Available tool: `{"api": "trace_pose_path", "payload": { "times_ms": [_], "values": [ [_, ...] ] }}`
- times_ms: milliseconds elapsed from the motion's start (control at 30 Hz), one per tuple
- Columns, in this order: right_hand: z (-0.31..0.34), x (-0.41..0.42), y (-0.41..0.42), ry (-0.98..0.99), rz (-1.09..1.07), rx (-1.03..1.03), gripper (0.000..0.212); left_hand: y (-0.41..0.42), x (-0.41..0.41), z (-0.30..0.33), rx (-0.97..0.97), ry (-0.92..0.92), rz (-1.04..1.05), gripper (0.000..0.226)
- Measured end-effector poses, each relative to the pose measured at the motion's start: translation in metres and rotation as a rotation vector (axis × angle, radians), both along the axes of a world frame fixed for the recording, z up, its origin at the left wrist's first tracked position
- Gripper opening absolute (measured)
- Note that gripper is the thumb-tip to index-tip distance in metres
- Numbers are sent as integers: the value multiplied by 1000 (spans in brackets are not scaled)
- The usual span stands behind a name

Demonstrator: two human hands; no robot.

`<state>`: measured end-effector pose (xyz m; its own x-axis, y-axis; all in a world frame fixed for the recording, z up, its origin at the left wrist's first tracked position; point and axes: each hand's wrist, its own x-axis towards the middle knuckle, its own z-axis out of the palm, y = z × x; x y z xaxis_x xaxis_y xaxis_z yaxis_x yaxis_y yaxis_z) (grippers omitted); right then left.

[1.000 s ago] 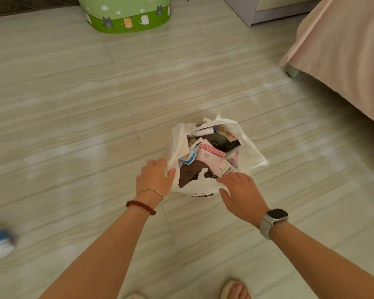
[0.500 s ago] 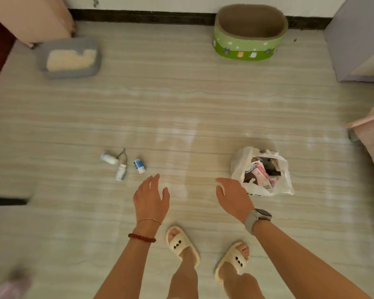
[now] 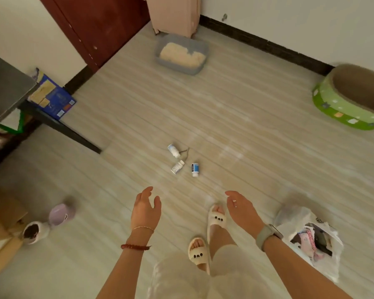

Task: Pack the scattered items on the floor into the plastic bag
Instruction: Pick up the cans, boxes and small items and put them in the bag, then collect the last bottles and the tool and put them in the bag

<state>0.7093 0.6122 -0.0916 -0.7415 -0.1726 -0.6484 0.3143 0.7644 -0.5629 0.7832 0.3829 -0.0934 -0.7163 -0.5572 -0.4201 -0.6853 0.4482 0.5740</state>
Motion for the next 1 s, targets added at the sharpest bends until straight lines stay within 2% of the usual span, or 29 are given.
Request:
{"api": "trace_pose_path", "payload": {
  "times_ms": [267, 400, 533, 700, 833, 900, 1000],
  "values": [
    [-62, -141, -68, -99, 140, 63, 34, -44, -112, -59, 88, -155, 69, 41],
    [-118, -213, -99, -172, 210, 143, 36, -65, -176, -123, 183, -283, 46, 41],
    [-193, -270, -125, -252, 143, 191, 36, -86, -225, -197, 242, -361, 39, 41],
    [-338, -303, -158, -278, 80, 228, 36, -103, -264, -337, 247, -401, -61, 42],
    [-478, -295, -171, -287, 269, 295, 38, -111, -277, -481, 182, -515, -272, 53],
    [-559, -281, -169, -265, 304, 367, 44, -109, -275, -563, 132, -578, -308, 60],
    [-609, -266, -164, -254, 204, 437, 59, -99, -270, -614, 25, -594, -390, 73]
  ]
}}
